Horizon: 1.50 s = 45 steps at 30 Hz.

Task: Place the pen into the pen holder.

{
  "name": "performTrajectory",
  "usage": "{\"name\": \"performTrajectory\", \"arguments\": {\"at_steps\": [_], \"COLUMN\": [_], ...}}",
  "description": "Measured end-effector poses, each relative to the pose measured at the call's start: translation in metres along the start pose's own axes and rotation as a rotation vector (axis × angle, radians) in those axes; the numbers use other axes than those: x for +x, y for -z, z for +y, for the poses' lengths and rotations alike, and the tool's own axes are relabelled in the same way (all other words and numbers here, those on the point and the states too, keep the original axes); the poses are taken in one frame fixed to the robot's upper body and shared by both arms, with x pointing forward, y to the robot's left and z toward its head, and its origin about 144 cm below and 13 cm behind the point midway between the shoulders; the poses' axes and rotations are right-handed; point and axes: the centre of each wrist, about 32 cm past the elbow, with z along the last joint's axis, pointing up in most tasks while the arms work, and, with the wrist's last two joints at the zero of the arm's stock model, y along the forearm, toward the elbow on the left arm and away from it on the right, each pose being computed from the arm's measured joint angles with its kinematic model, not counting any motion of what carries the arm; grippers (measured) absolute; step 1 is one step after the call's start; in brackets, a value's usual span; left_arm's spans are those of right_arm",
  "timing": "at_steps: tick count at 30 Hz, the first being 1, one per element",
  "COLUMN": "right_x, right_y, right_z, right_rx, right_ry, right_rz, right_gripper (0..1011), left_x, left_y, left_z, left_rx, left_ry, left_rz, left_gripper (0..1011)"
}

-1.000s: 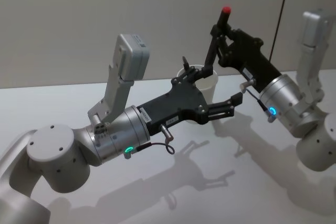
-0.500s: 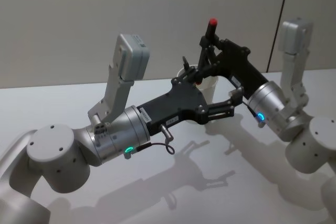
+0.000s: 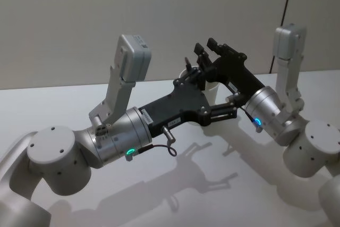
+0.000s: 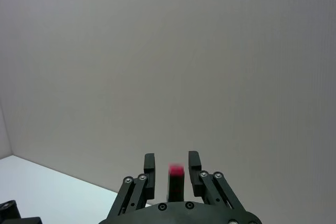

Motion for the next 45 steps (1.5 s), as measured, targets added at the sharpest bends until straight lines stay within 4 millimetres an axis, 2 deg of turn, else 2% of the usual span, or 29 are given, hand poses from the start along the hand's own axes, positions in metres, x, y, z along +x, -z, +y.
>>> {"name": "performTrajectory", "arguments": {"at_steps": [1,5,6,11,12,15,16,20,23,32,45], "right_x": [0.0,0.0,-0.001,-0.001,-0.001,-0.001,-0.001,-0.001,-0.001,-0.001,0.002], "right_y": [0.0,0.002,0.002,0.003,0.003,0.003,0.003,0.002,0.0,-0.007,-0.016], "right_z": [0.0,0.001,0.001,0.001,0.001,0.001,0.001,0.001,-0.001,-0.011,-0.038], "right_rx": [-0.001,-0.003,-0.004,-0.006,-0.006,-0.007,-0.007,-0.004,0.003,0.022,0.025], "right_ry": [0.0,-0.001,-0.001,-0.002,-0.002,-0.002,-0.002,-0.003,-0.003,0.012,0.093], "right_rz": [0.0,0.0,0.0,0.0,0.0,0.0,0.0,-0.001,0.002,0.01,0.002], "right_gripper": [402,474,540,683,743,799,853,955,1001,1002,1001], "left_x": [0.0,0.0,0.0,0.0,0.0,0.0,0.0,0.0,0.0,0.0,0.0], "left_y": [0.0,0.0,0.0,0.0,0.0,0.0,0.0,0.0,0.0,0.0,0.0], "left_z": [0.0,0.0,0.0,0.0,0.0,0.0,0.0,0.0,0.0,0.0,0.0], "left_rx": [0.0,0.0,0.0,0.0,0.0,0.0,0.0,0.0,0.0,0.0,0.0], "left_ry": [0.0,0.0,0.0,0.0,0.0,0.0,0.0,0.0,0.0,0.0,0.0], "left_rz": [0.0,0.0,0.0,0.0,0.0,0.0,0.0,0.0,0.0,0.0,0.0], "left_gripper": [1001,1001,1001,1001,1001,1001,1001,1001,1001,1001,1001]}}
